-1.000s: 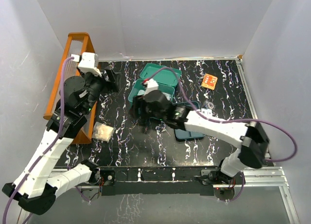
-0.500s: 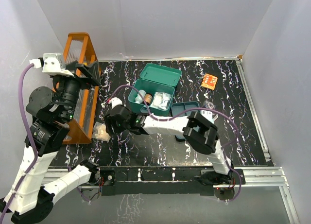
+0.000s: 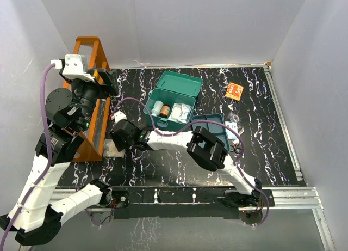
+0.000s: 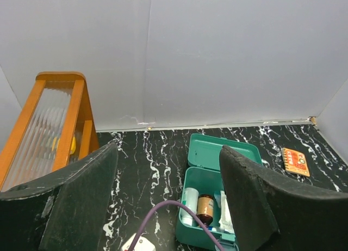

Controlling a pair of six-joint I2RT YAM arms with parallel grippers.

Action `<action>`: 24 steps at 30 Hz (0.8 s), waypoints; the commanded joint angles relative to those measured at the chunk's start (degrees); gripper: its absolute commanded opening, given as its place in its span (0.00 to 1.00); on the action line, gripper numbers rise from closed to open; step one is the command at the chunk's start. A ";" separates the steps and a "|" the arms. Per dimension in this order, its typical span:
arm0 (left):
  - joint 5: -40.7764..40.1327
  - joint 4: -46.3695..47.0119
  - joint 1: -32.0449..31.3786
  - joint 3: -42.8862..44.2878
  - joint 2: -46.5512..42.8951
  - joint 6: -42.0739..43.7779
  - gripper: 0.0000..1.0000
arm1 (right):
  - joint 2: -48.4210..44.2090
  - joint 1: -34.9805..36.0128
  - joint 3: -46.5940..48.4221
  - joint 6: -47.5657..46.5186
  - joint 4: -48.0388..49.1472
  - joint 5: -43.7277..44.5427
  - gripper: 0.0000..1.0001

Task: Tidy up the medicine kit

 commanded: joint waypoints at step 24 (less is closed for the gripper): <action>2.68 -2.84 -0.10 -5.53 1.21 -9.52 0.75 | -25.04 0.22 -28.68 11.38 6.56 9.74 0.14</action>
